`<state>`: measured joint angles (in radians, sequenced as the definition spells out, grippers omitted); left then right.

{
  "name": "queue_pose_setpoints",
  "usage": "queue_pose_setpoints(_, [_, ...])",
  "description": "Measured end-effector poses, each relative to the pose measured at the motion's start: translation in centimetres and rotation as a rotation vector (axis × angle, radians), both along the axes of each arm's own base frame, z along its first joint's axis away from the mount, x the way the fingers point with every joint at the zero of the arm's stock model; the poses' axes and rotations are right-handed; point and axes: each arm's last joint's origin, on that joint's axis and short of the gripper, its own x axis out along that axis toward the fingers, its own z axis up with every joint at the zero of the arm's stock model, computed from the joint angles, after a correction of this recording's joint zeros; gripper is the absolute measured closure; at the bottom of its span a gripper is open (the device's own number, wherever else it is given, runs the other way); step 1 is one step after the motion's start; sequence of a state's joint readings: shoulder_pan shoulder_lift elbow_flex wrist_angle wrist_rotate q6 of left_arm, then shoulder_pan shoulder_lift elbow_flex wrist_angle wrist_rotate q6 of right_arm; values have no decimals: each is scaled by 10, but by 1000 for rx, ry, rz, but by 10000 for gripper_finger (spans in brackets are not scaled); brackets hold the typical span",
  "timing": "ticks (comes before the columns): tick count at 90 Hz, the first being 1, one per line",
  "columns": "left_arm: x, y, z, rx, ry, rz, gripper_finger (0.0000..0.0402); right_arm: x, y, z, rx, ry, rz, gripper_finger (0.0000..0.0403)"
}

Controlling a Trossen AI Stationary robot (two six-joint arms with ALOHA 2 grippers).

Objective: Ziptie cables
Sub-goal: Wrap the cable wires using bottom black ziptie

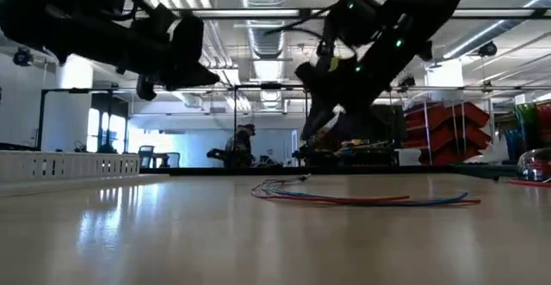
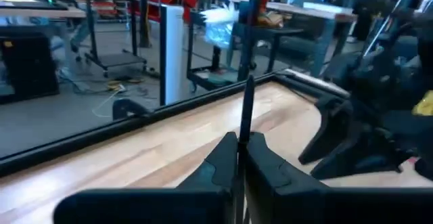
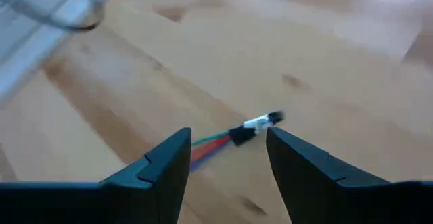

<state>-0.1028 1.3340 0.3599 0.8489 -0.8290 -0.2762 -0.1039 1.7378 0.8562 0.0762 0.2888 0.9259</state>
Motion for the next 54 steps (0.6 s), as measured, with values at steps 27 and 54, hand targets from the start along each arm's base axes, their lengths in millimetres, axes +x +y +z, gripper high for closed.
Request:
queue_pose_setpoints(27, [10, -3, 0, 11, 41, -56, 401, 14, -4, -28, 93, -26, -127, 249])
queue_pose_setpoints(54, [14, -3, -12, 11, 106, -64, 401, 7, -3, -13, 119, -21, -156, 259])
